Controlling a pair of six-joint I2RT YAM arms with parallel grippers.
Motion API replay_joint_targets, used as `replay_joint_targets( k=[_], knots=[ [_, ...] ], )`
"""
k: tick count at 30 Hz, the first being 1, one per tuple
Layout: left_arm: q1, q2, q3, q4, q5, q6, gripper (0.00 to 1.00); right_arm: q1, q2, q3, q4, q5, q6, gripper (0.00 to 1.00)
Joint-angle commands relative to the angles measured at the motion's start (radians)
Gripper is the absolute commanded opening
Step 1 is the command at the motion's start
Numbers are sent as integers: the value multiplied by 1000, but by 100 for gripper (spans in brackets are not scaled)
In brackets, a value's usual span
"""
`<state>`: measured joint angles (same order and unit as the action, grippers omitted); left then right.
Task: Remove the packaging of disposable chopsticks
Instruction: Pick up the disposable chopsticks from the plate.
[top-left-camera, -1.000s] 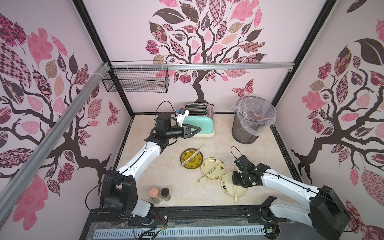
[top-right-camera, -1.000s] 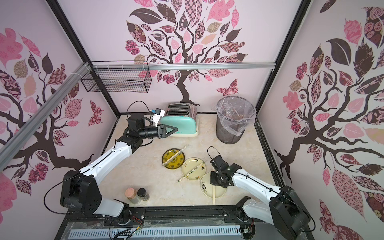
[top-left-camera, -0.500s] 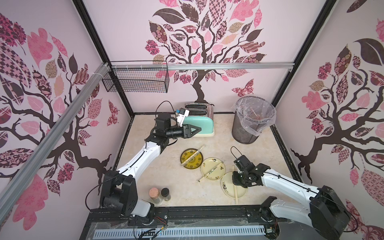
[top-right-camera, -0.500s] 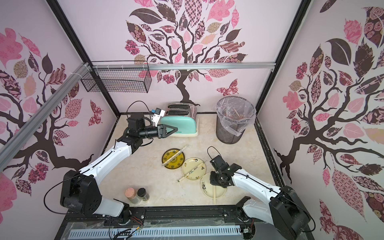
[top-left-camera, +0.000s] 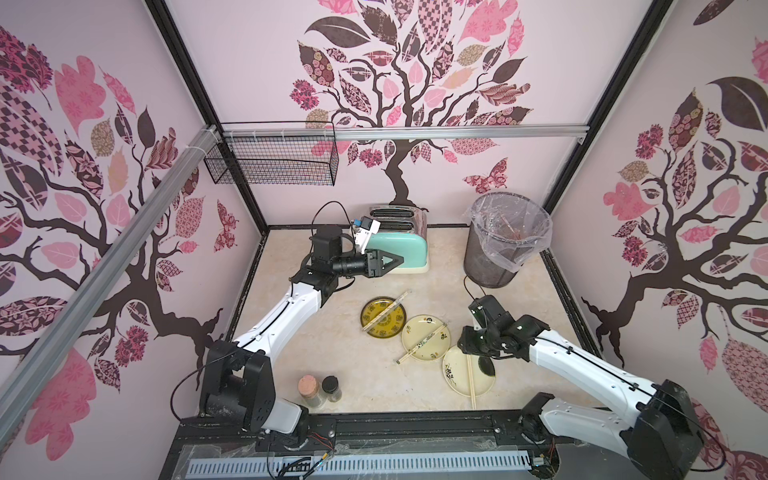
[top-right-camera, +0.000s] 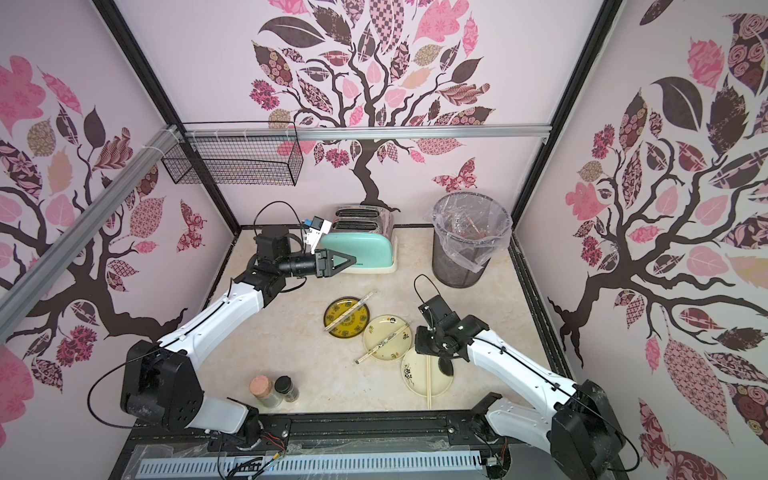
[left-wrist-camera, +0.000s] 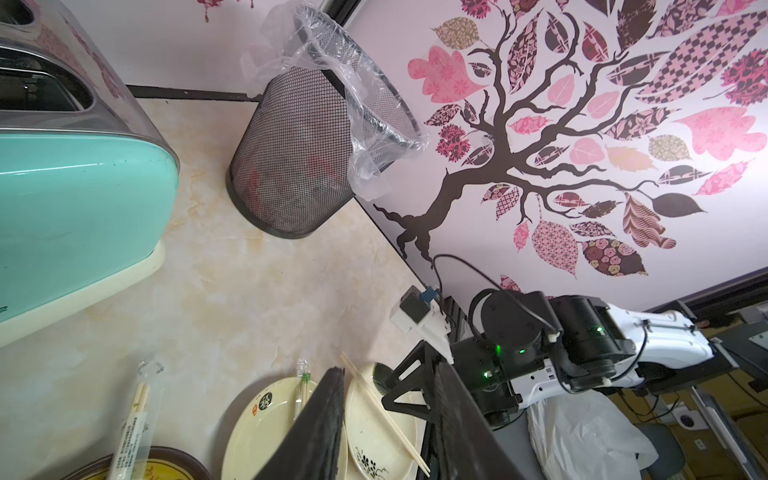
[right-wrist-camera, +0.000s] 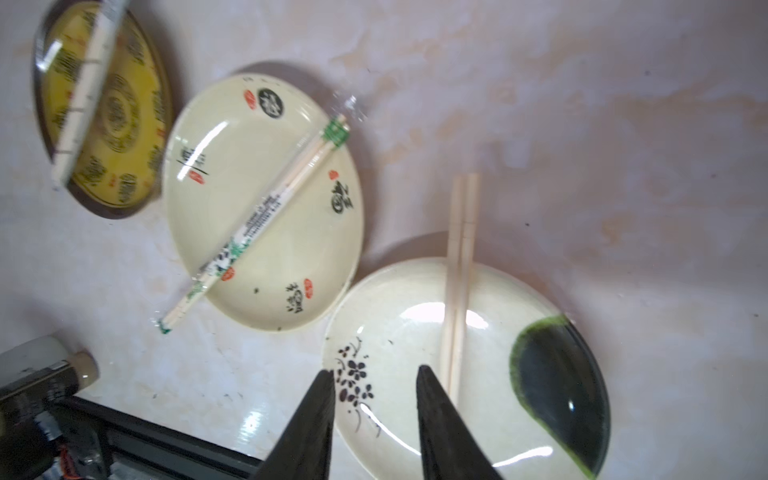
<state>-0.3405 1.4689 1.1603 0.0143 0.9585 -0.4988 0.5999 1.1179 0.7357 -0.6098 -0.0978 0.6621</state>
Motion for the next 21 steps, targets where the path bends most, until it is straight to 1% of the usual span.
replay_joint_targets(
  k=[1,4,6,12,15,21],
  knots=[
    [-24,-14,51,-125,-21,124,39,6,51,51,94,-70,43,39],
    [-53,-22,85,-265,-115,242,40,11,127,69,211,-144,96,42],
    [-61,-22,103,-346,-160,290,39,14,172,81,265,-169,139,43],
    [-66,-47,90,-416,-219,344,39,14,278,94,349,-182,217,45],
    [-66,-41,100,-434,-220,353,39,17,315,89,362,-190,240,45],
    [-66,-42,98,-436,-214,350,39,23,342,47,395,-187,264,45]
  ],
)
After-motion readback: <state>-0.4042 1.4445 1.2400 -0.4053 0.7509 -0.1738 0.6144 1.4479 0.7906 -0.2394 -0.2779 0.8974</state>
